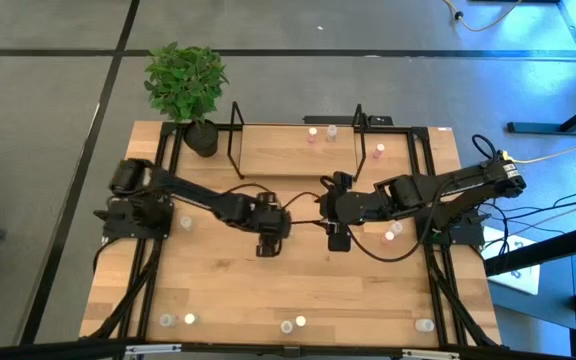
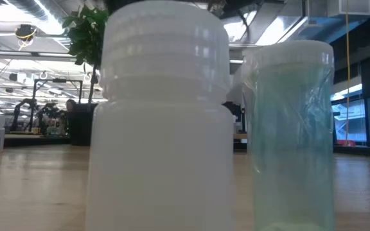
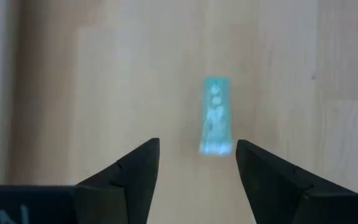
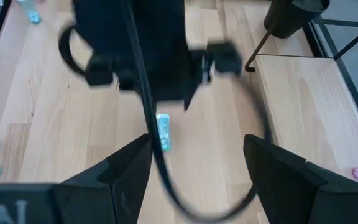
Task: Pick and place medicine bottles onto shelf by color
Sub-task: Put the top blue medicine bottle on the shelf
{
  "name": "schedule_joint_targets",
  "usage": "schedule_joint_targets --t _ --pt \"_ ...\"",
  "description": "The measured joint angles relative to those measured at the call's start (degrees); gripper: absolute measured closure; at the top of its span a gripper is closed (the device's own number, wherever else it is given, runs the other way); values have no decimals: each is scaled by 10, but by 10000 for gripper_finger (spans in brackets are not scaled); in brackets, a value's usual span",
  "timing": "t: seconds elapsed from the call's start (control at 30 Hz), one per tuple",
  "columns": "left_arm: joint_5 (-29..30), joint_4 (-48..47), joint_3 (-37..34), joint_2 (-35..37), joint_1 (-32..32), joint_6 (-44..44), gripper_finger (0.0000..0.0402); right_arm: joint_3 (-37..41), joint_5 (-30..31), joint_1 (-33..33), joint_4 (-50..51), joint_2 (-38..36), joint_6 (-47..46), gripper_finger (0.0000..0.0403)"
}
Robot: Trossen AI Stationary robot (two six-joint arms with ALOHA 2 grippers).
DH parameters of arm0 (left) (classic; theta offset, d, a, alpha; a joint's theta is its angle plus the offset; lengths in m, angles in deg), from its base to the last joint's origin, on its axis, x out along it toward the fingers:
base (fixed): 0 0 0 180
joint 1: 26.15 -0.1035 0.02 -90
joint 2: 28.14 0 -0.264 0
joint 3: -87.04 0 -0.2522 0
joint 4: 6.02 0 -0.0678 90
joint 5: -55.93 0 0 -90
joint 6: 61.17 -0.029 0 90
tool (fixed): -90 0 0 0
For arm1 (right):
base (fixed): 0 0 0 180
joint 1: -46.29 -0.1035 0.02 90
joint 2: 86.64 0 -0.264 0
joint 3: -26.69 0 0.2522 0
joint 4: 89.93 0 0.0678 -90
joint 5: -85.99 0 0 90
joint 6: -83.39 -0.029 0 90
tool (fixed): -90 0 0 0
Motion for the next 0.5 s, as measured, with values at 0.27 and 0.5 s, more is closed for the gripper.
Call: schedule_joint_targets --t 0.27,0.5 --pt "44 154 -199 163 51 103 194 0 0 0 1 0 1 148" --pt "75 414 -357 202 80 100 194 0 0 0 0 0 0 148"
